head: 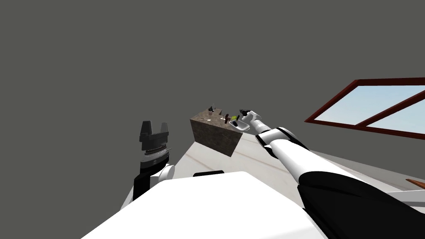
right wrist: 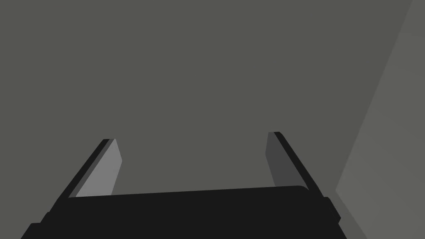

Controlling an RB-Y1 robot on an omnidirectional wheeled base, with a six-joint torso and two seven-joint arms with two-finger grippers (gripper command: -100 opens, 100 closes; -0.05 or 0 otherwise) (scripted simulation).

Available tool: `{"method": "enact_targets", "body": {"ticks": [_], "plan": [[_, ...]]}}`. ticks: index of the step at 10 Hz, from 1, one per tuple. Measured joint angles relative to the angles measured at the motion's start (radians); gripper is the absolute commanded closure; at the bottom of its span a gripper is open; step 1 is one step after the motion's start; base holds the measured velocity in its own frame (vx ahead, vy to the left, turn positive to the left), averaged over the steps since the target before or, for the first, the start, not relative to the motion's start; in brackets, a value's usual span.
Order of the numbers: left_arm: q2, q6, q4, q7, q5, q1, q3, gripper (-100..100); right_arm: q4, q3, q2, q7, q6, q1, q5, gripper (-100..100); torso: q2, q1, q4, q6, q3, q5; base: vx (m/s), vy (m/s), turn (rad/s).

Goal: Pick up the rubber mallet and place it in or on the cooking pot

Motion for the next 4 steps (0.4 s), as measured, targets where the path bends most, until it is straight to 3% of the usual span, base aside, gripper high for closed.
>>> {"method": "enact_targets", "body": {"ticks": [4], "plan": [[0.0, 0.0, 0.0, 0.0, 0.0, 0.0, 0.0, 0, 0.0, 0.0, 0.0, 0.0, 0.0, 0.0, 0.0, 0, 0.0, 0.0, 0.0, 0.0, 0.0, 0.0, 0.0, 0.0, 0.0]]}}
